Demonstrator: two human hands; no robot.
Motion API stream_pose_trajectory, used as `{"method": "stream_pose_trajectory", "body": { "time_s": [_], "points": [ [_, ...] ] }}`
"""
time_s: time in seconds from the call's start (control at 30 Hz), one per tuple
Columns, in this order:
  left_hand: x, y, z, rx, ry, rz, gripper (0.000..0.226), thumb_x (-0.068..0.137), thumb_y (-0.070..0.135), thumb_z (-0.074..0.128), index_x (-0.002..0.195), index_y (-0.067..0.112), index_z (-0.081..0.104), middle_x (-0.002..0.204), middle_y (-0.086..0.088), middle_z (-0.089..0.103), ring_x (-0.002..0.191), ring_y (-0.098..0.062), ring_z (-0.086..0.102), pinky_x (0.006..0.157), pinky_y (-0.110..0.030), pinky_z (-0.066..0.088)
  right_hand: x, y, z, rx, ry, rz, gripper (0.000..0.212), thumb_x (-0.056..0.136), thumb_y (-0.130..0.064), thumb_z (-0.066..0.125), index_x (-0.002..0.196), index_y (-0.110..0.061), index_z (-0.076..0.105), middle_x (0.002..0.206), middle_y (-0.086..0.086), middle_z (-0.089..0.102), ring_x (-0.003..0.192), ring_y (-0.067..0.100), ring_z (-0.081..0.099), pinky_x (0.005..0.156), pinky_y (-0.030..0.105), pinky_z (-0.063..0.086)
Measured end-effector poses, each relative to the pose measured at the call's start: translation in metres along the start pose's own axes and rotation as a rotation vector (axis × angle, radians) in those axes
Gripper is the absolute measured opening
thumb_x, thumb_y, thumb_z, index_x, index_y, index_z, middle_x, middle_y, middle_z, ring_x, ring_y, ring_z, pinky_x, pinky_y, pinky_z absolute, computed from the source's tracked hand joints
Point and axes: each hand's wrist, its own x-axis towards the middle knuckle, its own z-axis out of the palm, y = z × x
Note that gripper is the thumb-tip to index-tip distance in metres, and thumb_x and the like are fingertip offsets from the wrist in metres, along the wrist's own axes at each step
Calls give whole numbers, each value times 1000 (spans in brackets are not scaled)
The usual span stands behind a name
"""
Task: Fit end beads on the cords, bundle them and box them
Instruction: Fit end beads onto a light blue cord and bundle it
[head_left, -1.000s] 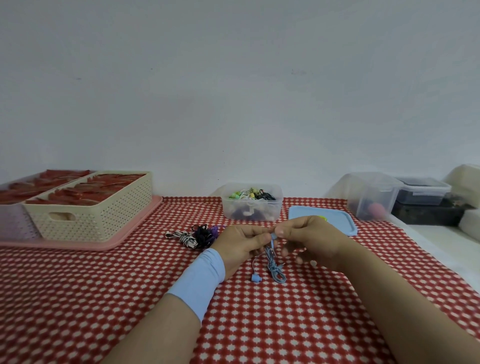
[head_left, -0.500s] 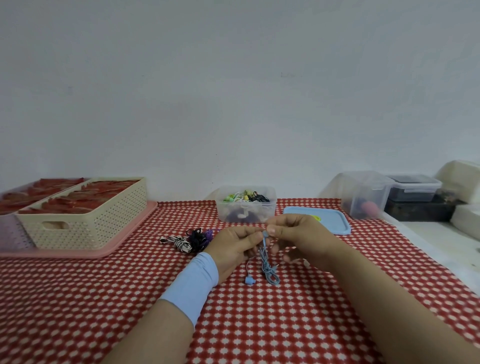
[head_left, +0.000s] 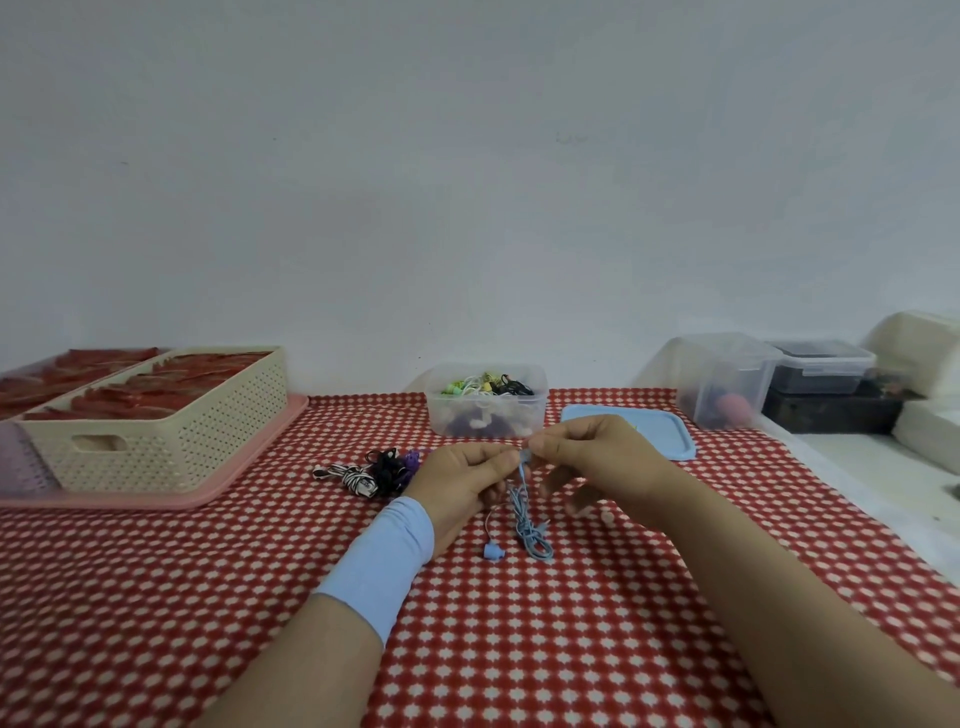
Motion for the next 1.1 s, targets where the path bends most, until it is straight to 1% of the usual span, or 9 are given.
{"method": "stream_pose_trajectory", "body": {
  "time_s": [0.07,0.17,0.3,0.47,0.63,0.73,0.87,0.93,1.1],
  "points": [
    [0,-1,-1,26,14,0,12,89,20,70,91,13,79,86,-10,68,72,-21,57,78,-30,52,-1,-1,-1,-62,-12,-20,9,86,-19,79,93,-13,81,87,9,78,69,17,71,52,30,55],
    [-1,-2,-2,116,5,4,17,86,32,73,94,18,79,95,-9,76,96,-40,66,98,-45,53,-1,-1,-1,-111,14,-50,6,85,-12,79,90,-10,80,81,11,77,66,18,71,51,30,57],
    [-1,-2,-1,98,25,18,13,87,27,72,91,17,80,88,-6,74,79,-20,59,94,-44,52,1,0,0,-112,37,-68,13,83,-12,81,96,-9,80,85,14,78,67,21,71,53,32,59],
    [-2,-1,-1,97,7,27,14,88,26,72,97,18,79,92,-7,75,84,-22,63,95,-43,53,0,1,-1,-109,37,-51,10,82,-20,82,91,-14,83,86,11,78,68,20,70,54,32,58],
    [-4,2,-2,23,-22,-5,15,91,18,67,99,13,78,88,-10,66,74,-15,53,84,-32,50,-5,-3,-3,-22,-44,-9,15,93,-22,71,95,-12,82,94,9,78,68,18,68,54,31,56],
    [-6,4,-2,-11,-51,-12,14,92,15,66,97,11,77,87,-10,66,73,-15,54,80,-30,50,-7,-4,-5,2,-79,35,15,93,-19,69,99,-11,81,87,7,78,67,14,67,54,28,54],
    [-7,2,-3,6,-84,-7,14,90,17,67,97,13,78,107,-24,70,93,-28,59,100,-46,50,-7,-5,-6,6,-93,97,16,90,-17,72,100,-9,81,82,10,76,66,12,68,54,26,53],
    [-7,2,-4,-12,-94,-12,13,89,14,67,96,12,78,115,-28,66,99,-31,59,103,-53,47,-6,-4,-6,9,-100,105,15,90,-17,72,98,-9,81,80,10,75,67,13,68,54,26,54],
    [-9,4,-4,-9,-119,-28,12,87,13,68,93,11,78,108,-24,69,99,-30,58,104,-52,46,-5,-3,-4,16,-105,128,14,88,-19,73,94,-10,81,81,8,77,68,16,69,55,29,54]
  ]
}}
